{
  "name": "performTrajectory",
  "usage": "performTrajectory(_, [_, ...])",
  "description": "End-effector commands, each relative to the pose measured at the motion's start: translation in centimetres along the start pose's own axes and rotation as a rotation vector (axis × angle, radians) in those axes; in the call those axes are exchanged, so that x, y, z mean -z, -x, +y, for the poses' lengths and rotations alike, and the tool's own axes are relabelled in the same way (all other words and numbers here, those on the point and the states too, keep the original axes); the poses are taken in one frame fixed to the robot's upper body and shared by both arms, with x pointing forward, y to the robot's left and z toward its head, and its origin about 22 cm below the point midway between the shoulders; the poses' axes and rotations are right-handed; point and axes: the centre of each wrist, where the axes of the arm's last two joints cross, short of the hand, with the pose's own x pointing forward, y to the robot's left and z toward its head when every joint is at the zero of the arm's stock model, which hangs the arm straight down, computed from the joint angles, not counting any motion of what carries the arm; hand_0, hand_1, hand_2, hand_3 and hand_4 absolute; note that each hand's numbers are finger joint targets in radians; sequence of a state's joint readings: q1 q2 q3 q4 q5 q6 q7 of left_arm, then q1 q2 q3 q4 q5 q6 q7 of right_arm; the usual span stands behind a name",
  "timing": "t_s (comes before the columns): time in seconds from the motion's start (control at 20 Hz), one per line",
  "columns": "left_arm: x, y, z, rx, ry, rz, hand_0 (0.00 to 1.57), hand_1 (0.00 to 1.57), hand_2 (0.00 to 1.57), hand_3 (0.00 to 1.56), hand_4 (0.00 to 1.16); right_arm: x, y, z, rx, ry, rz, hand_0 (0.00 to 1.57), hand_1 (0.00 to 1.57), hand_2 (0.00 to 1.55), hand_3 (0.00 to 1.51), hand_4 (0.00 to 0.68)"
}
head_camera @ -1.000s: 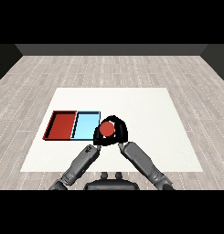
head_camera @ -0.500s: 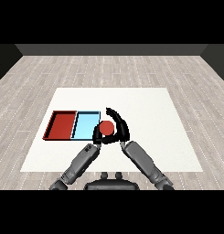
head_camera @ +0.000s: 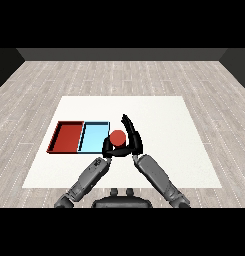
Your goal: Pick the red can and put it in the red box
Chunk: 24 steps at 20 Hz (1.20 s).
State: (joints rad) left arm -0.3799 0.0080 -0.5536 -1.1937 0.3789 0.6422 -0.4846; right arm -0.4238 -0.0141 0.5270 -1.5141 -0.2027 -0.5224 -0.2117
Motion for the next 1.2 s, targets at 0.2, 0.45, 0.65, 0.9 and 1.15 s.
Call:
performTrajectory(0.2, [1.5, -2.5, 2.5, 0.013, -0.039, -0.031, 1.57, 1.57, 1.57, 1.45, 1.13, -1.3, -1.6, -2.5, 0.058, 0.036, -0.011, 0.0, 0.0, 0.0, 0.0, 0.0])
performTrajectory(0.45, [3.0, -1.4, 4.1, 0.038, -0.047, -0.053, 1.57, 1.57, 1.56, 1.47, 1.13, -2.4, -4.4, -6.4, 0.048, 0.064, -0.041, 0.0, 0.0, 0.0, 0.0, 0.0])
performTrajectory(0.65, [3.4, -2.6, 7.2, 0.046, -0.1, -0.078, 1.57, 1.57, 1.57, 1.48, 1.13, -5.2, -4.8, -9.2, 0.085, 0.102, -0.039, 0.0, 0.0, 0.0, 0.0, 0.0])
performTrajectory(0.9, [4.3, -4.4, 11.7, 0.158, -0.164, -0.087, 1.57, 1.57, 1.57, 1.48, 1.13, -6.5, -4.6, -12.1, 0.033, 0.151, -0.052, 0.0, 0.0, 0.0, 0.0, 0.0])
performTrajectory(1.15, [5.4, -5.9, 17.6, 0.323, -0.232, -0.078, 1.57, 1.57, 1.57, 1.49, 1.11, -7.6, -3.6, -15.3, -0.015, 0.196, 0.002, 0.0, 0.0, 0.0, 0.0, 0.0])
